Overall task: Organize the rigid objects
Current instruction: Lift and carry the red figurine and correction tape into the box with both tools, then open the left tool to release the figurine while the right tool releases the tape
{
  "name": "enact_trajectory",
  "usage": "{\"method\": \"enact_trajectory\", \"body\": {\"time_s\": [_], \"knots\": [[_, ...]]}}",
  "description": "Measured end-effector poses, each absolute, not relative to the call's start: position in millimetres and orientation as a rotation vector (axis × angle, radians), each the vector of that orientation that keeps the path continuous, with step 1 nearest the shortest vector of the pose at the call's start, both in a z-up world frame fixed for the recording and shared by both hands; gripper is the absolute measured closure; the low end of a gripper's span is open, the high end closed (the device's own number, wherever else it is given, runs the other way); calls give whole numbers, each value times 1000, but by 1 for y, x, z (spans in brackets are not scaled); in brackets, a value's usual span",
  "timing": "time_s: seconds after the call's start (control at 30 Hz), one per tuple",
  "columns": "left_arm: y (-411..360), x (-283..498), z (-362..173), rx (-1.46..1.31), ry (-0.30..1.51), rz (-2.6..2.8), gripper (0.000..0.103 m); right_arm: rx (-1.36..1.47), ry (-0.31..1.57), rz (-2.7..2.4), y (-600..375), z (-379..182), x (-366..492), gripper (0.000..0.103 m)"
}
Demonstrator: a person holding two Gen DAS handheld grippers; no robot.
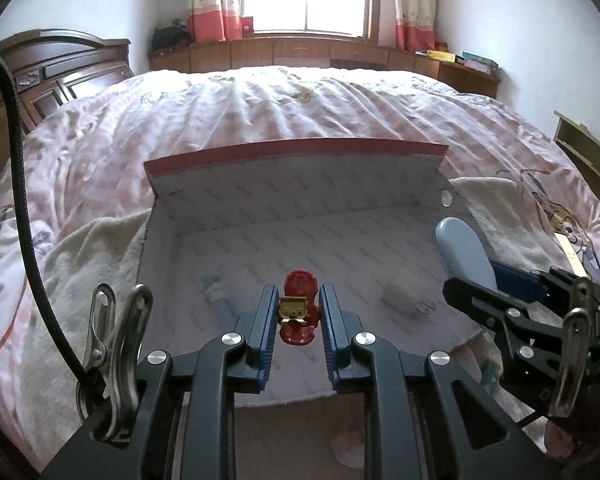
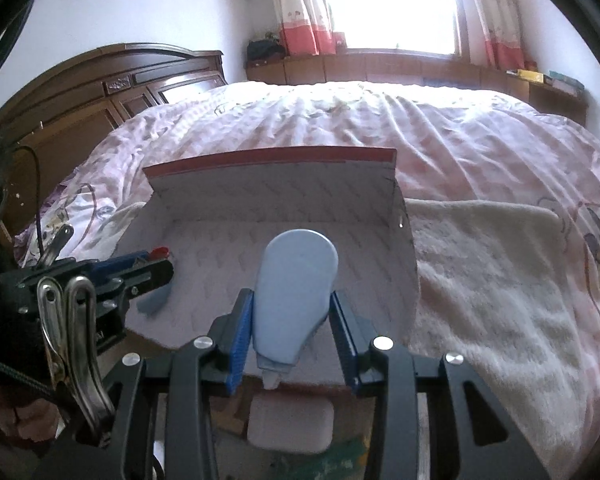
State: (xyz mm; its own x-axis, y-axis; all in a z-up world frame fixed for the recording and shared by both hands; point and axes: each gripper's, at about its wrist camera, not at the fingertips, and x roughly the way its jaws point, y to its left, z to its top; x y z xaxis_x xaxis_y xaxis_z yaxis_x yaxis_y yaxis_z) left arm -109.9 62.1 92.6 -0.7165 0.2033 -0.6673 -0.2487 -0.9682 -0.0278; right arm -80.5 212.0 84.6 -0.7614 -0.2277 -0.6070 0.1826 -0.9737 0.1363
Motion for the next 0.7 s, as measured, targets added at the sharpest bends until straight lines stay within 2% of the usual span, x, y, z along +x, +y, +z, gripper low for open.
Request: {"method": "enact_trajectory", "body": {"time_s": [0.47,0.57,0.6,0.7], "knots": [[67,-139,71,-1129,118,2703,81,1039,-69,-2751,206,72,-113,63],[65,-142,67,-1175,104,2694,76,1050,-79,-2756,208,69,-114,62],[64,-143,66,-1186,94,2689,74,1051,-80,-2757,207,69,-113,62],[62,-143,64,-1217,68,2679,74,1039,-88,-2763,208,70,-112,50]]}}
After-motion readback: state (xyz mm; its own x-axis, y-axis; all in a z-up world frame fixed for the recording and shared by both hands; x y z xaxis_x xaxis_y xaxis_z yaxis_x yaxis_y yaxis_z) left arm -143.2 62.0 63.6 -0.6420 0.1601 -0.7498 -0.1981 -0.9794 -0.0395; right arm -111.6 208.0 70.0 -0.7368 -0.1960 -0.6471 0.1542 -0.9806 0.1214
